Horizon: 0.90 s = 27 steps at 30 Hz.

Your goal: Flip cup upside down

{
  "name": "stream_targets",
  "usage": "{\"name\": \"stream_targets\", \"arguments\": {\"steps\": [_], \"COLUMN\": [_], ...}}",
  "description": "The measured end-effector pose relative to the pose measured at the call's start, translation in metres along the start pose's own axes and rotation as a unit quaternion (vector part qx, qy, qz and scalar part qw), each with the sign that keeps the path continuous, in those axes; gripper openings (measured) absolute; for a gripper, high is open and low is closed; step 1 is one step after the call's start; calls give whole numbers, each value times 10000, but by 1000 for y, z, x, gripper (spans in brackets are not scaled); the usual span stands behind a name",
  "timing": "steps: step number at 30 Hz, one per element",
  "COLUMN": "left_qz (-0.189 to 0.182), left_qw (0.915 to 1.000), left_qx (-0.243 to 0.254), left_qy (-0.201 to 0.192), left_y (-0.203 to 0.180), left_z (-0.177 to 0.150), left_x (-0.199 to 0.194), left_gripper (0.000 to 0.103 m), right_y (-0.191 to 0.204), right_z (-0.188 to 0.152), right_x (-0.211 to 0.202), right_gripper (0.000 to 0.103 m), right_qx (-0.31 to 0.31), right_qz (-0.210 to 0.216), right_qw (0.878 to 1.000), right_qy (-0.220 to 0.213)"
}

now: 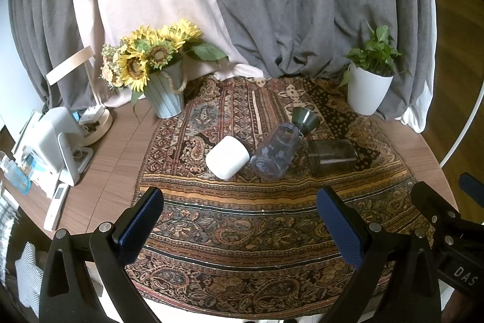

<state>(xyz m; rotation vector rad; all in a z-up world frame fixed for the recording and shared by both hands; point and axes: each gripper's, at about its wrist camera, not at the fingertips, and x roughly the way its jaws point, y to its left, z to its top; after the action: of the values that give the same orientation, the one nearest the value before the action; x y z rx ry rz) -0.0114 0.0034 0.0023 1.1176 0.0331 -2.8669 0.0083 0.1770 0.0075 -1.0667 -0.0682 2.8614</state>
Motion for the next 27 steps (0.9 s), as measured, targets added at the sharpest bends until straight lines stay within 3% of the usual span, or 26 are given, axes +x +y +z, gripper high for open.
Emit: {"name": "stream_targets", "arguments": {"steps": [15, 22, 27], "left_qz": [72, 121, 350], "left_qw": [9998, 9982, 9950], "left_qx": [-80, -291, -575], "left_qy": [181, 513, 742], "left_y": [-6, -15, -23], "left_z": [6, 6, 6], "left_x": [15, 38, 55], "left_gripper": [103, 103, 103], "right_y": [-1, -11, -18], "right_z": [5, 14, 26], "right_x": [13, 45, 73], "right_gripper": [102, 102, 102], "right_qx": [-36, -32, -226], "right_qz": [58, 320, 519], "right_qw": [9999, 9981, 9954], "right_qy": [127, 528, 773]}}
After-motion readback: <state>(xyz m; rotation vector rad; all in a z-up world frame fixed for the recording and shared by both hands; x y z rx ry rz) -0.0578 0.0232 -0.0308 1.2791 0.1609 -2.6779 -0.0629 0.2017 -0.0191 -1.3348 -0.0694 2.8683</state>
